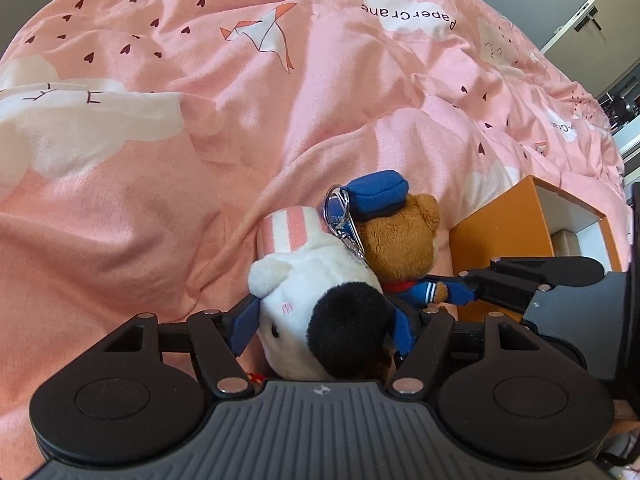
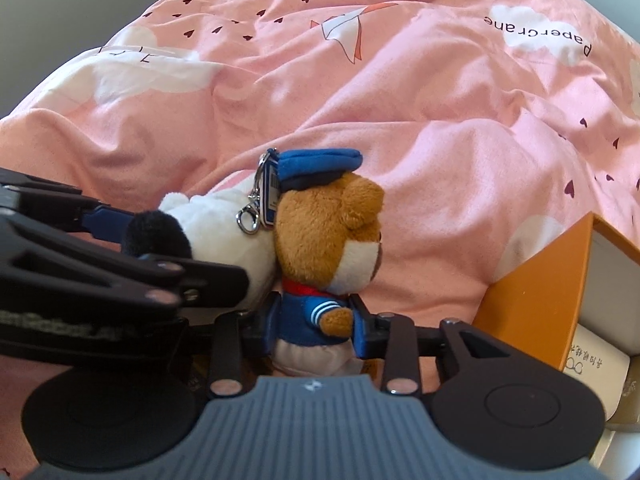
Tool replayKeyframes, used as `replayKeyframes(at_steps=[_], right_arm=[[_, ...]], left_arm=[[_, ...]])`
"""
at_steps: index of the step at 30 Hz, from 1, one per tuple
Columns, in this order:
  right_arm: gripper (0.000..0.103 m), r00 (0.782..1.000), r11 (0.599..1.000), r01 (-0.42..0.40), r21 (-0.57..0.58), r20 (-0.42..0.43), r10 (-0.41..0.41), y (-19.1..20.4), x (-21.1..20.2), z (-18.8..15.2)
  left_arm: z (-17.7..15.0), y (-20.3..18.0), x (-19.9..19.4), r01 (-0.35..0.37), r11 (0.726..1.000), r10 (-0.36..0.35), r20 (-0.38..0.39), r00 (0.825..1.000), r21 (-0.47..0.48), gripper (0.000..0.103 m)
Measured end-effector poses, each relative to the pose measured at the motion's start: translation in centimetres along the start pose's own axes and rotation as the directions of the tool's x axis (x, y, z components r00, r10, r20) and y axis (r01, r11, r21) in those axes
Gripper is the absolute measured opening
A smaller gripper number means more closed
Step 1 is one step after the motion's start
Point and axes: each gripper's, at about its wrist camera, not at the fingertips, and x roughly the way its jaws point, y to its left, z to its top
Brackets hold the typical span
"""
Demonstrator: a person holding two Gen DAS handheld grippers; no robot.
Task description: Organize objects
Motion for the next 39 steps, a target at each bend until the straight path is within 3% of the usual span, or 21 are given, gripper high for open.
replayKeyframes(at_steps=[6,13,18,24,27,30,34,39], right_arm=[[0.034,0.999,1.000,0.020,-0.006,0.032,-0.020,0.3,-0.5,-0.6],[0.033,0.989,0.997,-0.038,0.070,0.148,0.027,-0.3,-4.2,-1.4],[0.033,0.963,0.996,-0.056,0.076,0.266,0.034,-0.3,-9.8,-1.6],[0.033,0.929,0.988,-0.062,0.143,0.369,0.005,-2.6,-17.2,-3.8],[0.033,0.917,0.976,-0.075,0.204,0.398,-0.013,-4.5,-20.3,-5.6],[0.033,0.915,0.960,-0.062,0.273,0.400,-0.054,-6.7,-22.4,-8.0],[0.033,0.934,0.936,-0.026,0.351,0.343,-0.103,-9.6,-22.8,-10.9],[0.033,0.979,0.901,-0.022,0.433,0.194,-0.070,-12.6,-19.5,-13.3]], left_arm=[[-0.5,0.1,-0.2,0.014,1.000,-0.015,0.022,1.000,0.009,0.069],[-1.8,1.0,-3.7,0.108,0.992,-0.096,0.161,0.982,-0.068,0.067],[-2.2,-0.5,-8.8,0.162,0.986,-0.146,0.286,0.947,-0.034,0.067],[-2.7,-4.4,-14.1,0.224,0.971,-0.236,0.405,0.883,0.078,0.067],[-2.9,-7.5,-15.1,0.281,0.946,-0.323,0.414,0.851,0.161,0.067],[-3.0,-10.6,-14.6,0.330,0.918,-0.393,0.385,0.835,0.221,0.067],[-3.1,-14.9,-11.4,0.348,0.892,-0.430,0.302,0.851,0.290,0.067],[-3.8,-17.6,-5.2,0.292,0.894,-0.363,0.168,0.916,0.340,0.067]])
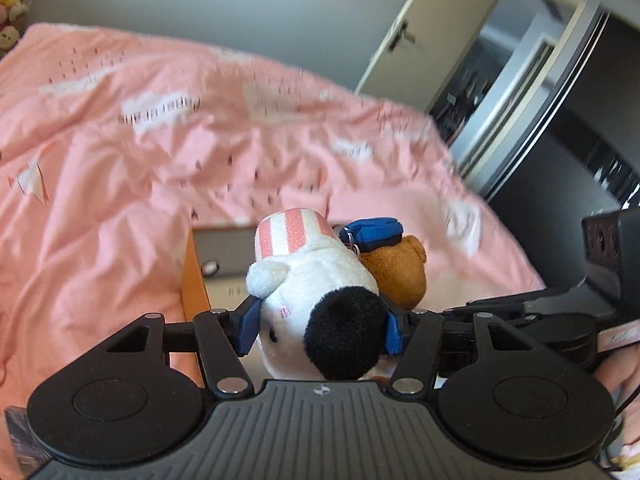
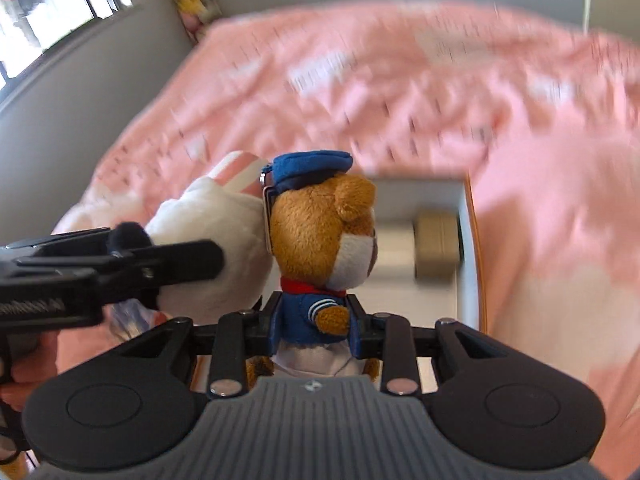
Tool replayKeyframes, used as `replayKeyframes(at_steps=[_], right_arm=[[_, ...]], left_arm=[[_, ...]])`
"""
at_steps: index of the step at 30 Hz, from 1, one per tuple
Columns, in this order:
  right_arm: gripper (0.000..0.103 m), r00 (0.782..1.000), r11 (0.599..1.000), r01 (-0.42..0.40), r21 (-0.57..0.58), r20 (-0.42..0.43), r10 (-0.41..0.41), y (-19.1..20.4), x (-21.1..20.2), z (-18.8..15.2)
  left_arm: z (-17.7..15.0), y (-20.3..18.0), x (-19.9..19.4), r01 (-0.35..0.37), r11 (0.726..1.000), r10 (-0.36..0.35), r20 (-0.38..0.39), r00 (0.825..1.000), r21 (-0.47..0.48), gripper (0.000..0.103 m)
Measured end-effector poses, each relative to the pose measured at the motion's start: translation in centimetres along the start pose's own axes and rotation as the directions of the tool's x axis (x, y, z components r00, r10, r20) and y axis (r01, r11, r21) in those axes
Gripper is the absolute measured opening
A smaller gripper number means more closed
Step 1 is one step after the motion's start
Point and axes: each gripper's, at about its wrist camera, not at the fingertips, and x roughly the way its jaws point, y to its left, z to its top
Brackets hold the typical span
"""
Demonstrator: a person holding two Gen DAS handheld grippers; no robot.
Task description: Organize objects
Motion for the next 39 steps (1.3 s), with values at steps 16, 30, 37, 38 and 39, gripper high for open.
replayKeyframes(at_steps=[16,30,37,38,39], right_arm=[[0.034,0.964,0.994,-0.007,0.110,-0.263,0.036,-4.3,10.2,-0.6],[0.034,0.956,0.993,0.016,0.114,-0.292,0.018,-5.1,11.3,-0.7],[0.034,0.958,0.995,0.103,-0.004,-0.269,-0.100,-4.7,9.8,-0.8],[0.034,0.957,0.993,0.116,-0.028,-0.264,-0.119,-4.4,9.7,-0.9],[0.034,0.954,0.990,0.131,-0.058,-0.263,-0.142,-4.2,9.6,-1.0]], left_arm=[[-2.9,-2.8,6.7,-0.161,0.896,0.261,-0.196,0.945,0.414,0.069],[-3.9,-4.0,8.6,-0.090,0.797,0.307,-0.273,0.912,0.597,0.085],[-3.1,-3.6,6.9,-0.006,0.805,0.236,-0.311,0.921,0.593,0.069],[-3.1,-3.5,6.9,0.003,0.803,0.230,-0.314,0.921,0.596,0.069],[-3.2,-3.6,7.0,0.004,0.799,0.233,-0.316,0.920,0.602,0.069]])
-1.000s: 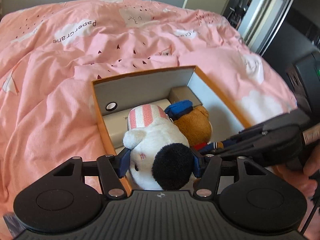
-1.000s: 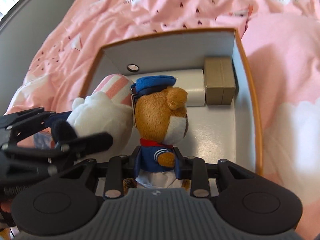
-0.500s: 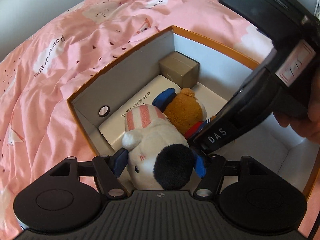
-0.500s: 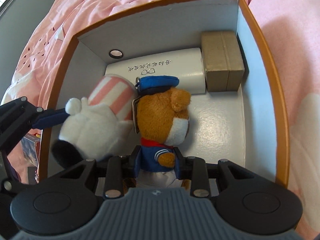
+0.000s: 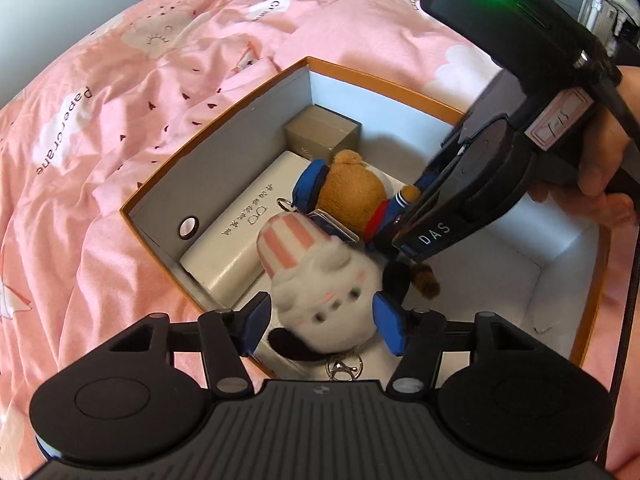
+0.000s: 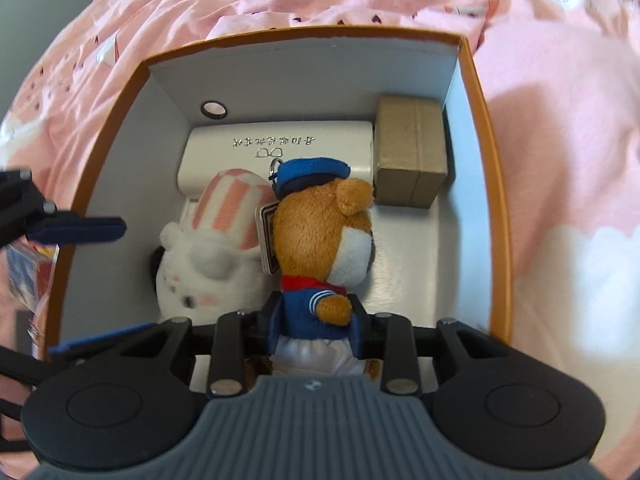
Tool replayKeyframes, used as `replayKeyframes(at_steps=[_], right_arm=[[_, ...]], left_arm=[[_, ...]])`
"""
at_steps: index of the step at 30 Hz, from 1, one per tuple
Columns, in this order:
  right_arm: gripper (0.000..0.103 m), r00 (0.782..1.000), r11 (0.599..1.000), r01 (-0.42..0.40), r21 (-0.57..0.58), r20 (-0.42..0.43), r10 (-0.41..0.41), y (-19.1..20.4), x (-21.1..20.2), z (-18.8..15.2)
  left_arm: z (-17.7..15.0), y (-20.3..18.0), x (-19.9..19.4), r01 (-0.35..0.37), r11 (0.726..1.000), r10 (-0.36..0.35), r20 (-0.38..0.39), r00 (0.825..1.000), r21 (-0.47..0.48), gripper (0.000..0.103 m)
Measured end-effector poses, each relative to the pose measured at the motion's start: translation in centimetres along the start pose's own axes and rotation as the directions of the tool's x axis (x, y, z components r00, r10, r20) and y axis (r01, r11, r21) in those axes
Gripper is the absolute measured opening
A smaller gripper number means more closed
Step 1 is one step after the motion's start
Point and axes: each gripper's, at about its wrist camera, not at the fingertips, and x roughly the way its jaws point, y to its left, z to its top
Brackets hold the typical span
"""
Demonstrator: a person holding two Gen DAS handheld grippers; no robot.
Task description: Organize objects
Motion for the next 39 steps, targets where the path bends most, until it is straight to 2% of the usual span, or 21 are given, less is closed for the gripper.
replayKeyframes(at_steps=[3,4,6,8,10,12,15,18,21,23,24,25,27,28,30,32,34,35,37,39], right_arm=[[0.036,0.997,0.994,0.077,-0.077,0.006,-0.076,0.9,0.2,-0.1],[0.040,0.996,0.991,0.087,-0.102,0.013,-0.086,1.1,0.3,-0.2],[0.042,0.998,0.989,0.064,-0.131,0.033,-0.060,1.2,0.0,-0.4],[0.047,0.999,0.993,0.019,-0.119,0.036,-0.015,0.7,-0.5,-0.4],[0.047,0.998,0.993,-0.039,-0.108,0.053,0.045,0.0,-1.3,-0.5],[0.045,0.996,0.994,-0.062,-0.094,0.059,0.068,-0.8,-1.8,-0.7],[0.032,0.996,0.992,-0.061,-0.109,0.064,0.068,-0.7,-1.4,-0.6],[0.035,0.997,0.991,-0.061,-0.116,0.047,0.067,0.2,-0.5,-0.7],[0.030,0.997,0.990,-0.046,-0.130,0.049,0.052,1.3,0.6,-0.8],[0.028,0.997,0.980,0.007,-0.198,0.073,0.007,2.3,0.8,-0.9],[0.027,0.995,0.970,0.065,-0.236,0.088,-0.045,2.9,0.7,-1.0],[0.026,0.988,0.951,0.139,-0.275,0.106,-0.113,3.5,0.7,-1.2],[0.026,0.960,0.899,0.278,-0.339,0.142,-0.243,4.5,1.0,-1.5],[0.026,0.958,0.892,0.286,-0.351,0.137,-0.253,4.7,1.1,-1.5],[0.025,0.972,0.916,0.232,-0.327,0.106,-0.209,4.4,1.3,-1.4],[0.028,0.984,0.939,0.167,-0.300,0.112,-0.139,4.1,0.9,-1.1],[0.031,0.995,0.978,0.019,-0.209,0.101,0.002,2.8,0.3,-0.7],[0.034,0.993,0.986,-0.037,-0.164,0.104,0.055,2.1,0.0,-0.5],[0.039,0.987,0.991,-0.080,-0.111,0.128,0.094,1.1,-0.7,-0.2],[0.039,0.987,0.992,-0.066,-0.111,0.141,0.082,0.8,-1.3,0.0]], left_arm=[[0.4,-0.4,0.6,-0.008,0.999,0.009,-0.006,1.000,0.031,0.069],[0.5,-0.6,0.8,-0.010,0.999,0.011,-0.003,1.000,0.042,0.069],[0.7,-0.8,1.3,-0.010,0.999,0.010,-0.004,1.000,0.054,0.069],[1.0,-0.7,1.8,0.003,0.999,-0.002,-0.013,1.000,0.048,0.069],[1.1,-0.7,2.4,0.009,0.999,-0.008,-0.022,1.000,0.048,0.068],[1.2,-0.8,2.8,0.010,0.999,-0.009,-0.024,1.000,0.048,0.061],[1.1,-0.8,3.4,0.002,1.000,-0.001,-0.029,1.000,0.031,0.056],[1.2,-0.9,3.7,-0.008,1.000,0.007,-0.045,0.999,-0.005,0.054],[1.3,-1.2,3.7,-0.053,0.998,0.051,-0.080,0.996,-0.026,0.050],[1.3,-1.4,3.6,-0.088,0.996,0.084,-0.092,0.992,-0.036,0.048],[1.4,-1.3,3.6,-0.093,0.994,0.087,-0.103,0.991,-0.052,0.046],[1.4,-1.0,3.5,-0.092,0.993,0.084,-0.107,0.991,-0.076,0.046],[1.4,-0.9,3.4,-0.100,0.991,0.091,-0.105,0.990,-0.085,0.044],[1.4,-0.9,3.4,-0.103,0.991,0.095,-0.099,0.991,-0.082,0.044],[1.2,-0.8,3.4,-0.103,0.992,0.096,-0.093,0.991,-0.079,0.044],[1.1,-0.7,3.3,-0.088,0.993,0.082,-0.083,0.993,-0.077,0.043],[0.9,-0.5,3.0,-0.072,0.995,0.067,-0.073,0.995,-0.068,0.041],[0.8,-0.4,2.9,-0.060,0.996,0.056,-0.069,0.996,-0.062,0.042],[0.7,0.1,2.7,-0.021,0.998,0.017,-0.056,0.998,-0.062,0.041],[0.7,0.4,2.3,0.015,0.998,-0.018,-0.047,0.999,-0.061,0.041]])
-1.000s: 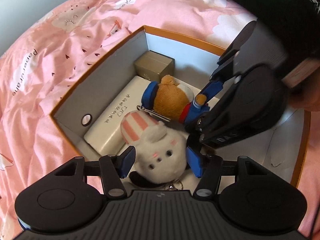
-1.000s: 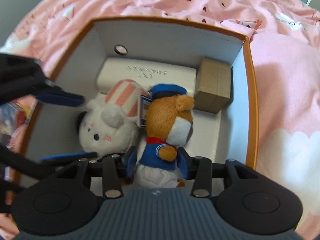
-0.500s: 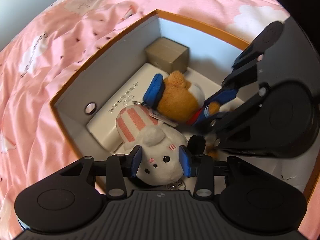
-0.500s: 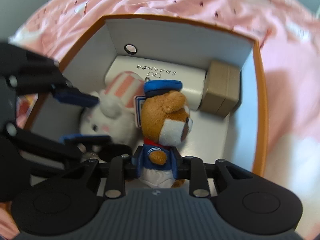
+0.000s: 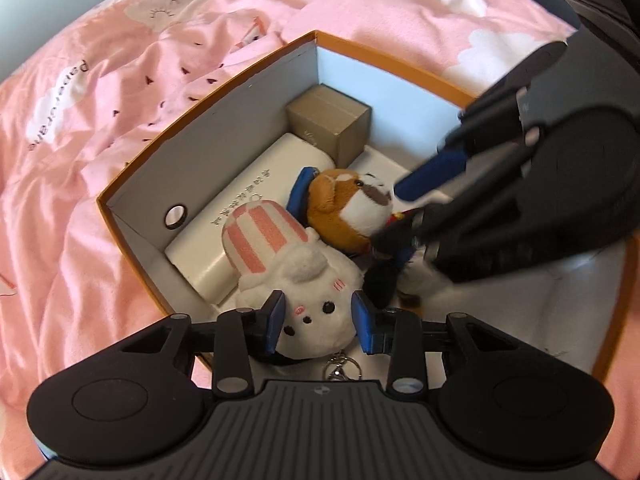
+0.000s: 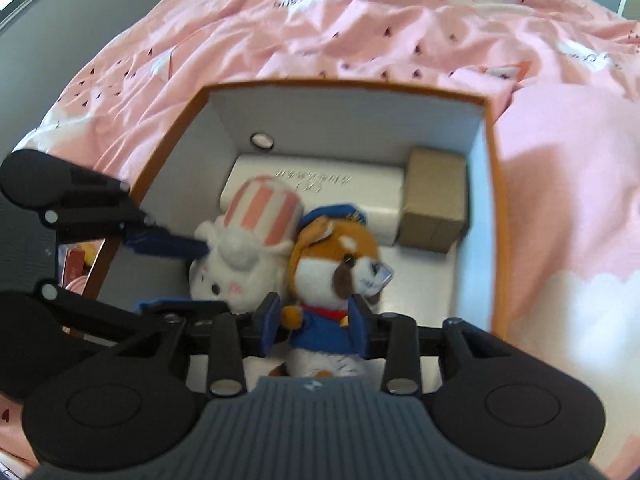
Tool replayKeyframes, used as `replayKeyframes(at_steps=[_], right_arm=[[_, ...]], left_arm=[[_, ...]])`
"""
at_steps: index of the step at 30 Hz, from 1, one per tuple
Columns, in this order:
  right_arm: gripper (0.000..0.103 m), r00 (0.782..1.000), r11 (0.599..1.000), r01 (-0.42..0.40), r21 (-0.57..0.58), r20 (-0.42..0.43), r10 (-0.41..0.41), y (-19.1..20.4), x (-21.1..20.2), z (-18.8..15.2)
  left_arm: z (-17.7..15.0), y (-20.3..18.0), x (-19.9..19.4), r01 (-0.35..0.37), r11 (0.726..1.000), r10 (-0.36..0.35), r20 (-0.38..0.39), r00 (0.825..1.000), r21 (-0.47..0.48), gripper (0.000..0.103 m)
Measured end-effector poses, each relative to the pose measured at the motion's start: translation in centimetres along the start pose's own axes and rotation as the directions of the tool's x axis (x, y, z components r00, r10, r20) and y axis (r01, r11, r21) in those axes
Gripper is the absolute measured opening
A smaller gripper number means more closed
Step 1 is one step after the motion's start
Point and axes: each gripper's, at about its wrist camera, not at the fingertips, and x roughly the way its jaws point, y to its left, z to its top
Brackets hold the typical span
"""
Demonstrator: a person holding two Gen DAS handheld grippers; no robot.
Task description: Organize objects
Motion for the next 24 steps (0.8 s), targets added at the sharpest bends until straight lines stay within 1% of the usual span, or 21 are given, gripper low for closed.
replayKeyframes(at_steps=[1,2,7,9,12,15,17,20,22,24], right_arm=[[0.039,1.000,1.000,0.017,-0.011,-0.002,-0.017,0.0,-0.1,0.1],[0.037,1.000,0.999,0.029,-0.024,-0.010,-0.030,0.0,-0.1,0.2],[0.037,0.996,0.991,0.017,-0.135,-0.080,-0.028,0.1,0.7,0.8],[0.037,0.995,0.984,0.013,-0.177,-0.091,-0.030,0.3,0.7,0.1],[0.038,0.995,0.978,0.016,-0.207,-0.094,-0.036,0.6,1.1,-0.7],[0.039,0.995,0.982,0.021,-0.189,-0.097,-0.039,0.5,1.7,-0.6],[0.039,0.995,0.986,0.012,-0.165,-0.095,-0.028,0.2,1.9,-0.5],[0.038,0.996,0.991,0.008,-0.135,-0.085,-0.019,-0.2,2.1,-0.4],[0.037,0.997,0.993,0.010,-0.116,-0.075,-0.018,-0.3,2.1,-0.4],[0.035,0.998,0.995,0.012,-0.103,-0.063,-0.018,-0.3,2.0,-0.4]], left_arm=[[0.0,0.2,-0.2,0.014,1.000,-0.014,0.005,1.000,0.010,0.042],[0.1,0.2,-0.4,0.021,0.999,-0.021,0.013,1.000,0.025,0.042],[1.2,0.2,-1.0,0.036,0.993,-0.040,0.032,0.999,0.116,0.042],[2.3,0.7,-1.0,0.029,0.992,-0.033,0.036,0.999,0.120,0.042],[4.0,1.3,-0.3,0.014,0.994,-0.019,0.044,0.999,0.108,0.042],[5.2,1.7,1.2,0.017,0.995,-0.018,0.010,1.000,0.099,0.042],[5.4,1.8,2.0,-0.004,0.995,0.005,-0.008,1.000,0.099,0.041],[5.3,1.7,2.6,-0.019,0.995,0.021,-0.021,1.000,0.096,0.041],[5.0,1.6,2.5,-0.033,0.994,0.036,-0.029,0.999,0.108,0.039],[5.0,1.3,2.7,-0.055,0.992,0.063,-0.064,0.996,0.117,0.039]])
